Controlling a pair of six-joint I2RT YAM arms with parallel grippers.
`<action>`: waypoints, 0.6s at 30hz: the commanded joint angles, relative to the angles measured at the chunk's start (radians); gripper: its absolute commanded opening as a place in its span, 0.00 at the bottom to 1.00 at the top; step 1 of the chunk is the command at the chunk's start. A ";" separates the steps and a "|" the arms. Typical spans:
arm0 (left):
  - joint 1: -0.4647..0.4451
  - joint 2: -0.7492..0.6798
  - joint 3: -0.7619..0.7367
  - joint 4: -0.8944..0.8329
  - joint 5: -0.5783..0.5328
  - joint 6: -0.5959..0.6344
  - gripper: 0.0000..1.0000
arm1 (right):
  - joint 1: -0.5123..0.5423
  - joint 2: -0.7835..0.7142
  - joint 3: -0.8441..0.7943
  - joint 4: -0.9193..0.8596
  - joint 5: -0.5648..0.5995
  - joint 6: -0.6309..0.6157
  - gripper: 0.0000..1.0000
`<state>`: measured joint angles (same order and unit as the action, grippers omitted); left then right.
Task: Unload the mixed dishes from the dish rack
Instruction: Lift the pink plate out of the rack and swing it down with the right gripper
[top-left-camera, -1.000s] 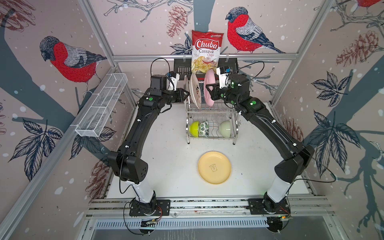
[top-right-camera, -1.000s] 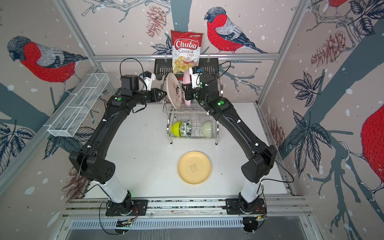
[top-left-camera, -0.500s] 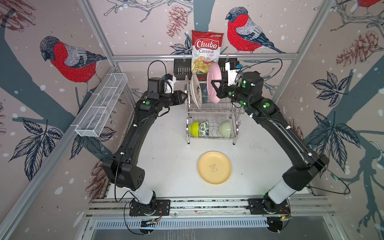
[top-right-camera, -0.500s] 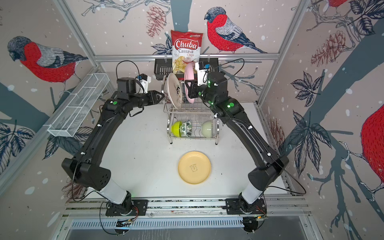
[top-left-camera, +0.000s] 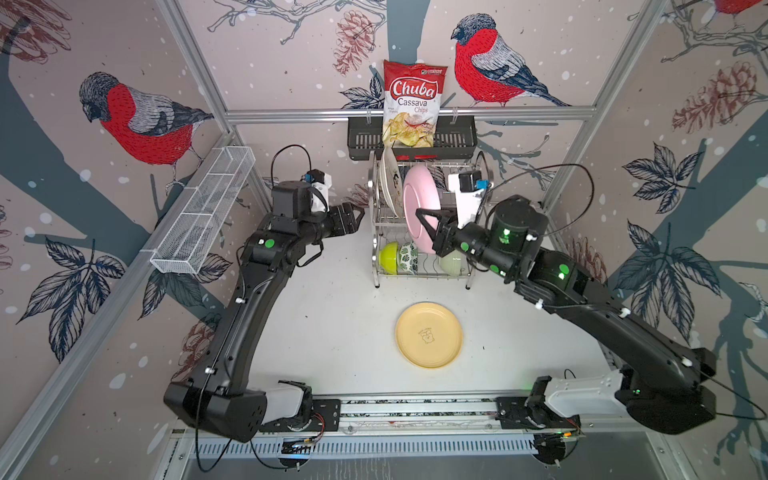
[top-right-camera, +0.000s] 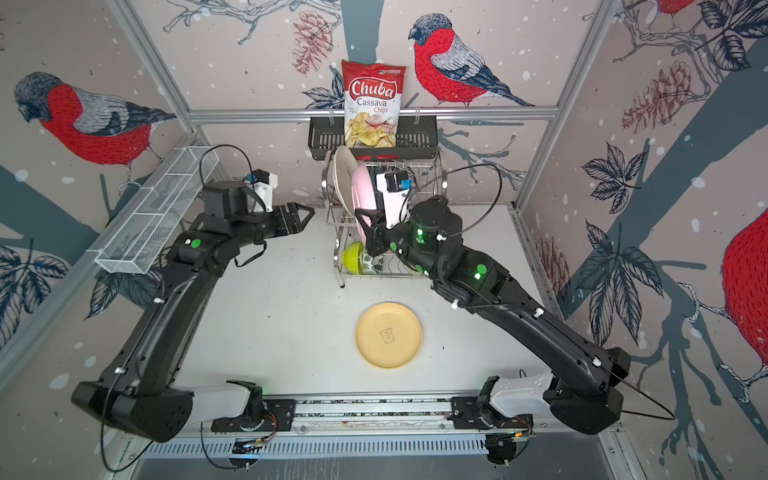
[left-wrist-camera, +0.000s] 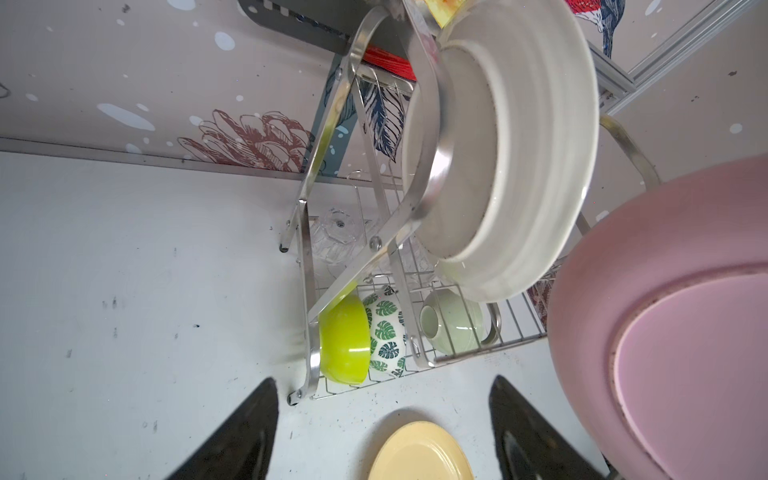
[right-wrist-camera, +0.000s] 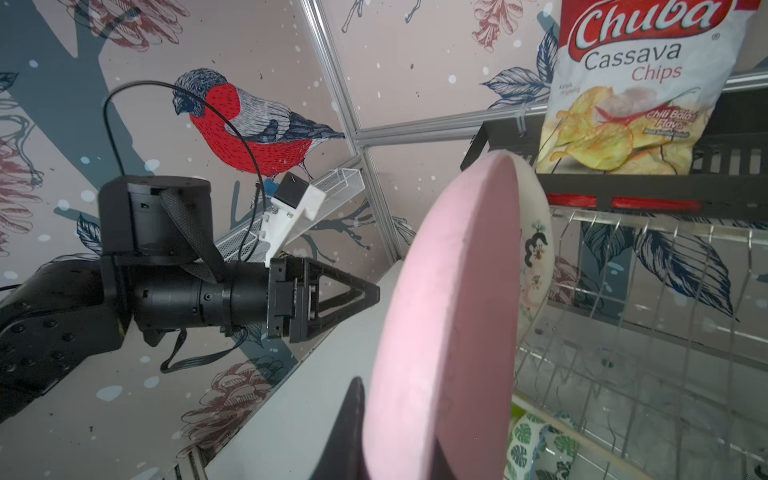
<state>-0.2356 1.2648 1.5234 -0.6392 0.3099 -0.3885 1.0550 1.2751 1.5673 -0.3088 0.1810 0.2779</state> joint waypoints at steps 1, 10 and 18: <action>0.001 -0.066 -0.059 -0.003 -0.033 -0.008 0.84 | 0.092 -0.013 -0.052 -0.018 0.142 -0.032 0.08; 0.001 -0.196 -0.178 -0.040 0.034 -0.029 0.95 | 0.375 0.161 -0.154 -0.108 0.504 -0.155 0.06; 0.001 -0.231 -0.249 -0.001 0.185 -0.035 0.96 | 0.484 0.408 -0.060 -0.145 0.715 -0.301 0.04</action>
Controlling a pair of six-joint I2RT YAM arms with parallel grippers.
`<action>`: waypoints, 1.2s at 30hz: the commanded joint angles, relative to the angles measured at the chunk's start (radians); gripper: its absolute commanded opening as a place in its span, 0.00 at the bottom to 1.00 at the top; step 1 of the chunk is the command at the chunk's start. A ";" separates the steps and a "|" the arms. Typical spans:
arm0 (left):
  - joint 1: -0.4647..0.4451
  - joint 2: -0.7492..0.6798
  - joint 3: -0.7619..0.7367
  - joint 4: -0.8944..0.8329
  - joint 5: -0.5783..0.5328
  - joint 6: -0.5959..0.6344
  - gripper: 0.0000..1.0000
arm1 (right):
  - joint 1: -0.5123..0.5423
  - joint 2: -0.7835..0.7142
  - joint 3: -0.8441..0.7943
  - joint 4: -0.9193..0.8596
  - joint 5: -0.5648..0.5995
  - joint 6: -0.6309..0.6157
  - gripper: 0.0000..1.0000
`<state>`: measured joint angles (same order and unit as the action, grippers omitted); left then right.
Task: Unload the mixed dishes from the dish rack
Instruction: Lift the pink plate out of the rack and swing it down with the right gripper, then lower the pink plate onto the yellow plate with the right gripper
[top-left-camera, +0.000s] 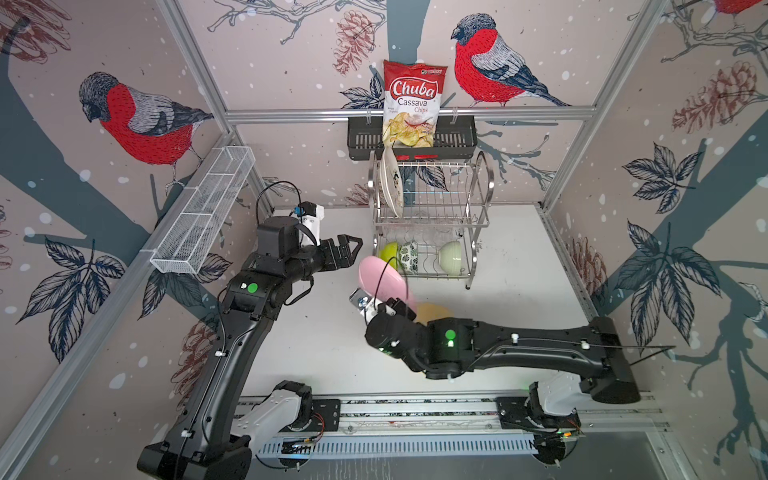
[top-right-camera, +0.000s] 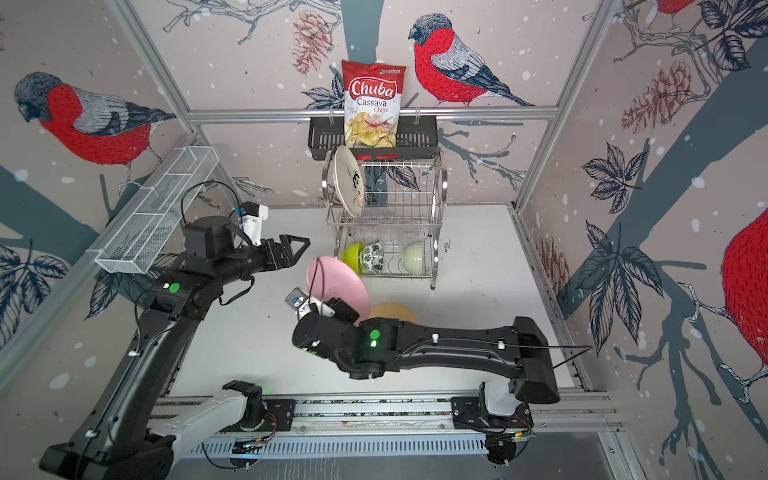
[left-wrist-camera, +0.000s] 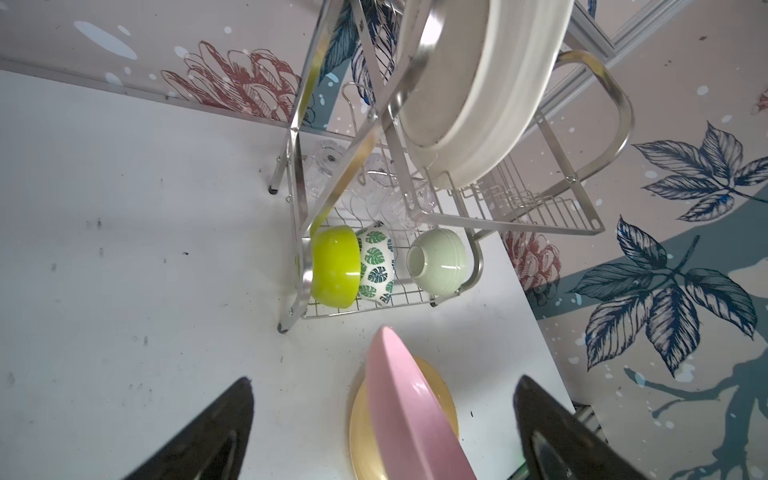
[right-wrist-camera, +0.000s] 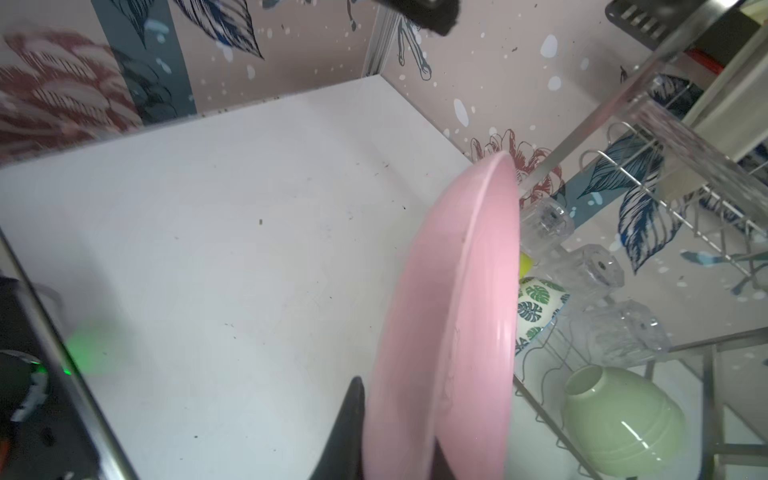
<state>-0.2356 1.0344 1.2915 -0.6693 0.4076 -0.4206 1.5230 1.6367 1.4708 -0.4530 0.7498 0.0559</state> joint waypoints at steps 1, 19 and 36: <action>0.001 0.001 -0.032 0.027 0.102 0.000 0.95 | 0.024 0.073 0.050 -0.003 0.165 -0.096 0.03; 0.001 0.035 -0.215 0.046 0.192 -0.012 0.17 | 0.041 0.163 0.042 0.171 0.402 -0.273 0.06; -0.001 0.017 -0.219 0.158 0.259 -0.077 0.00 | -0.053 0.015 -0.017 0.175 -0.300 -0.007 0.76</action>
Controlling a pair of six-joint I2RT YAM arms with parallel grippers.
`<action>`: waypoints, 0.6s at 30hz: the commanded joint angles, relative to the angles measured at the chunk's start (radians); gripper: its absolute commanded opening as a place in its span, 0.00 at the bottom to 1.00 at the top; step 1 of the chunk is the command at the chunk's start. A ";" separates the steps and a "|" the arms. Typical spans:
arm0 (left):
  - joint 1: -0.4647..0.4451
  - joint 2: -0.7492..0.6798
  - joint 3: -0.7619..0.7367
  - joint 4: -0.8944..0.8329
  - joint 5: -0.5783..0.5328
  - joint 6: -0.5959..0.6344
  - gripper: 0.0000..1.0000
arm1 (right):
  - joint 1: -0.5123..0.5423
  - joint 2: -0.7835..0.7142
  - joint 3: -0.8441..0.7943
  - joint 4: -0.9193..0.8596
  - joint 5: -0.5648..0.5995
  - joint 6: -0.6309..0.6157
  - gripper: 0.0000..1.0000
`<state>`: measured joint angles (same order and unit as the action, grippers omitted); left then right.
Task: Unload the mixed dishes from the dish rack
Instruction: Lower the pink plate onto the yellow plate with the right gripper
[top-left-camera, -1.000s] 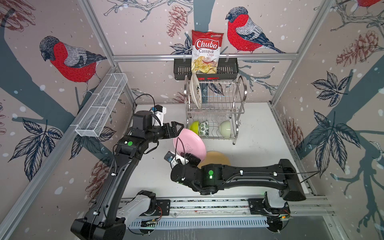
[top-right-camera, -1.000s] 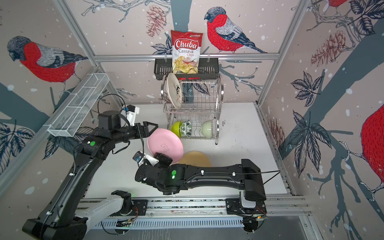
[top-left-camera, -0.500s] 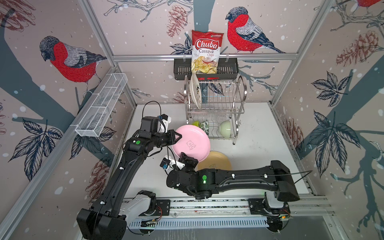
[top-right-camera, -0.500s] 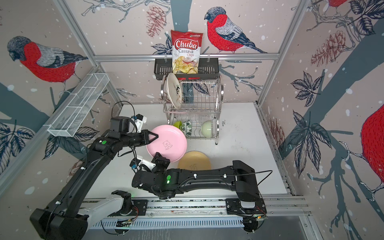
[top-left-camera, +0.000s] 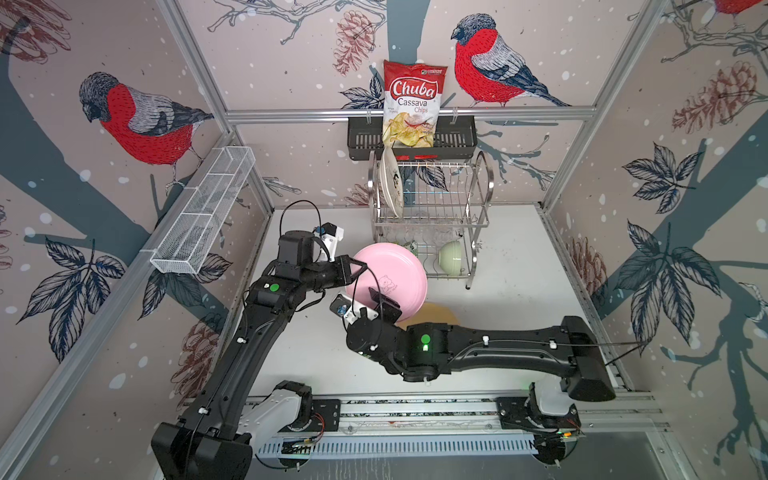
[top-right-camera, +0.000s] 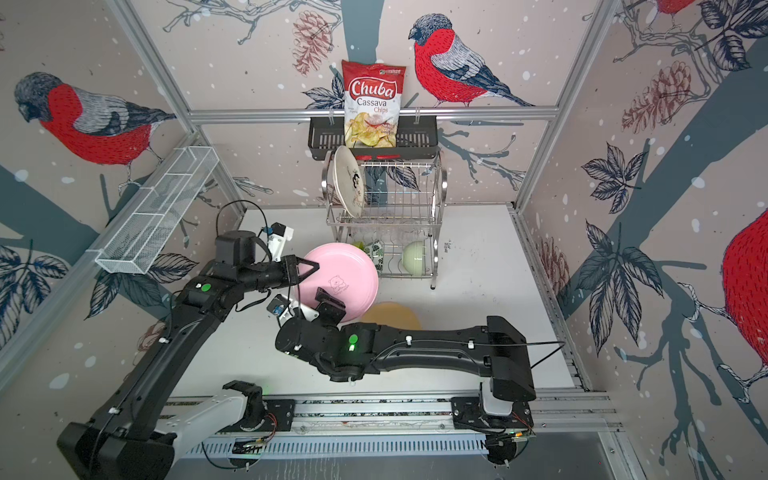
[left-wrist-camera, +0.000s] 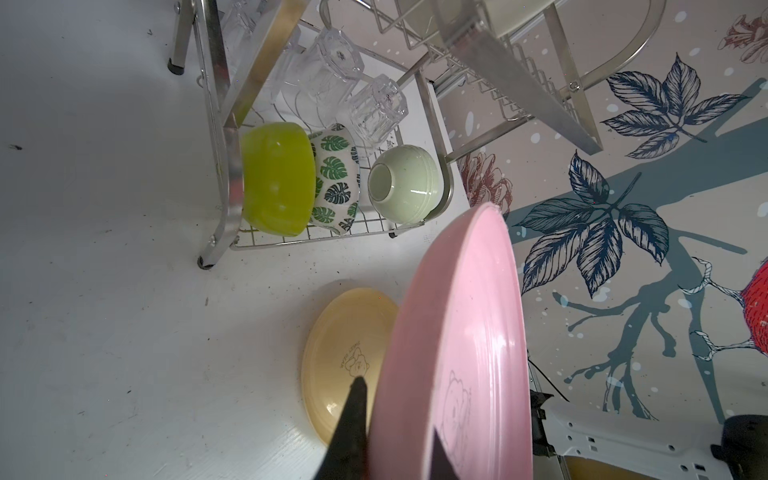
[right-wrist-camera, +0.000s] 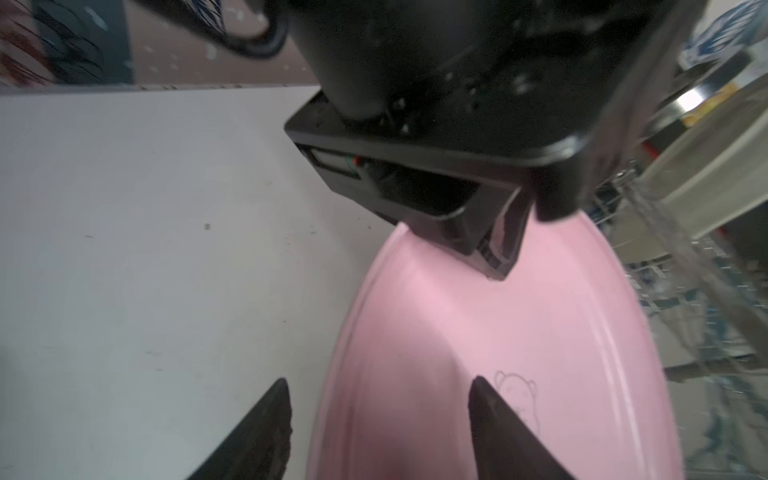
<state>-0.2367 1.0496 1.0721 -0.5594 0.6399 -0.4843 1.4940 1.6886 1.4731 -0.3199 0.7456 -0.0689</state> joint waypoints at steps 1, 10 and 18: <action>0.001 0.004 -0.001 0.052 0.024 -0.017 0.00 | -0.038 -0.055 -0.035 0.059 -0.370 0.145 0.78; 0.001 0.016 -0.014 0.079 0.019 -0.017 0.00 | -0.243 -0.346 -0.278 0.313 -0.846 0.408 0.90; 0.001 0.021 -0.039 0.125 0.037 -0.019 0.00 | -0.443 -0.605 -0.444 0.180 -0.576 0.596 0.70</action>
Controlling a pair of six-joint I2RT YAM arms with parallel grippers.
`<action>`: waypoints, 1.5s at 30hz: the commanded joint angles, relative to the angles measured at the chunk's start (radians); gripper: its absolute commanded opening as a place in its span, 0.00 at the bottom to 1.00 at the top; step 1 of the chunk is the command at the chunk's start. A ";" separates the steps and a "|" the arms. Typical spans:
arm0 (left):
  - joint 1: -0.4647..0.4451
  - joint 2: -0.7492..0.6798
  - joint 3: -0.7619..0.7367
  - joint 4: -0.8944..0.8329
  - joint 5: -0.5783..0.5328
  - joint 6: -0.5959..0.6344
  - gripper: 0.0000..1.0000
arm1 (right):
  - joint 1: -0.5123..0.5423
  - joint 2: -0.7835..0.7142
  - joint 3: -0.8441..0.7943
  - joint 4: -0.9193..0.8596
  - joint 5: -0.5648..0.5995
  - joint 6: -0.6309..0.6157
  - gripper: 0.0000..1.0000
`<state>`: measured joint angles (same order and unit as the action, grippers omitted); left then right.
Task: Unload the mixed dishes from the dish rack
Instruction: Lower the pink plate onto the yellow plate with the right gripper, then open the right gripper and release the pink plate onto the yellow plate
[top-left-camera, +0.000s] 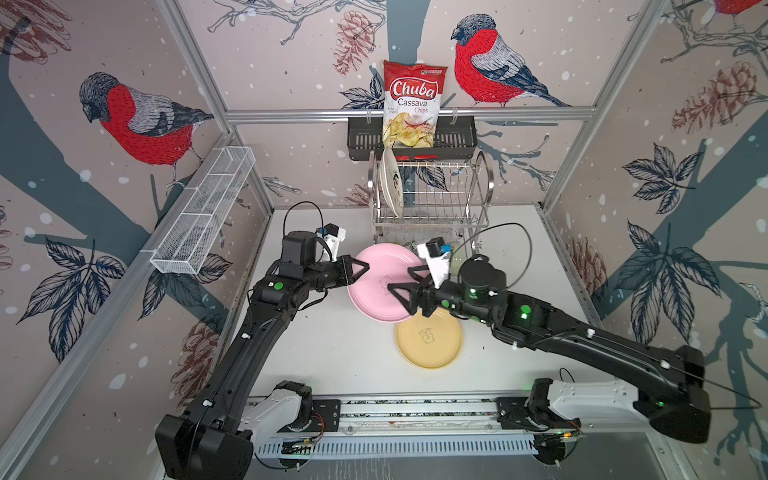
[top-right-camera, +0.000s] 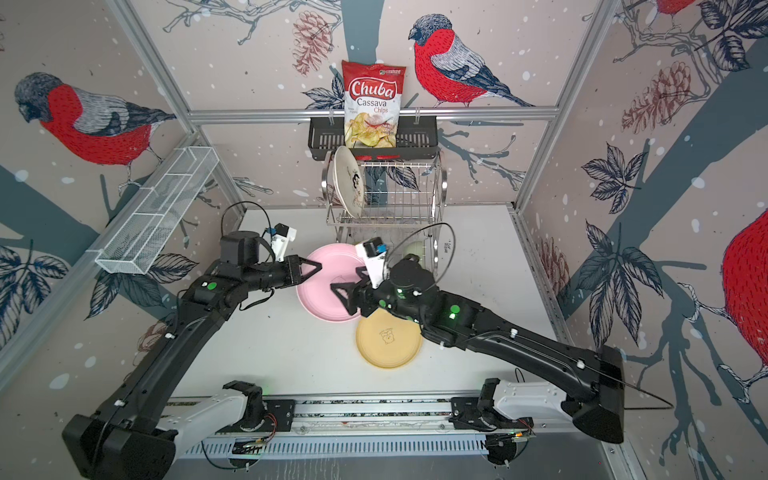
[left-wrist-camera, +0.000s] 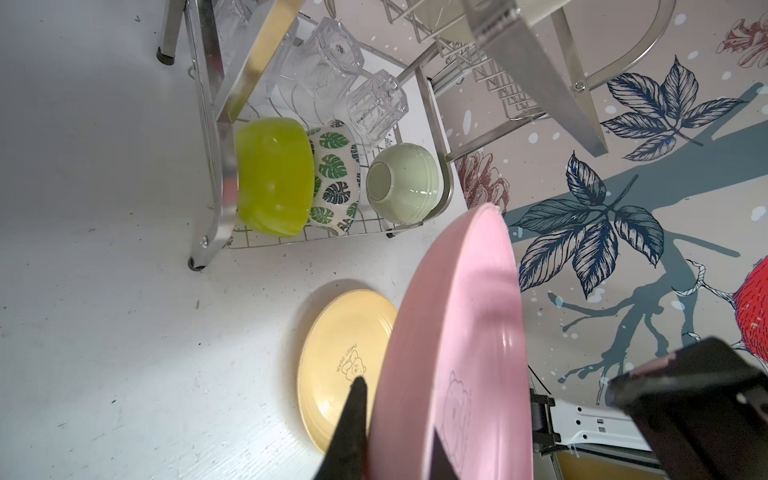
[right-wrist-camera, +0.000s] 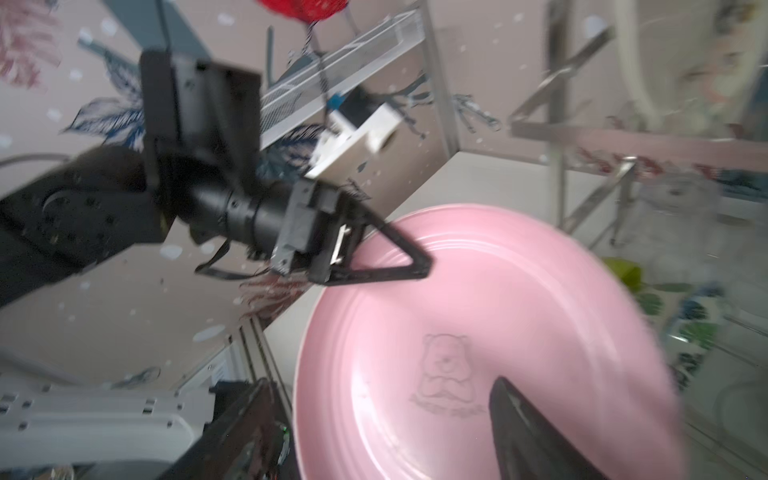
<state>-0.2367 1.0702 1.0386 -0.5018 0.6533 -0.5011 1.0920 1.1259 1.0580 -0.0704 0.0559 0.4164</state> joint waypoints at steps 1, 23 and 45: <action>0.000 0.000 -0.007 0.070 0.021 0.000 0.00 | -0.063 -0.060 -0.043 -0.096 0.140 0.132 0.65; -0.015 0.022 -0.073 0.134 -0.027 -0.007 0.00 | -0.156 0.191 -0.026 -0.143 -0.019 0.221 0.04; -0.340 0.143 -0.221 0.359 -0.218 -0.047 0.78 | -0.162 -0.110 -0.427 -0.219 0.089 0.469 0.00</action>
<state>-0.5594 1.1908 0.8059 -0.2058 0.4438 -0.5499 0.9295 1.0439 0.6670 -0.3122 0.1120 0.8223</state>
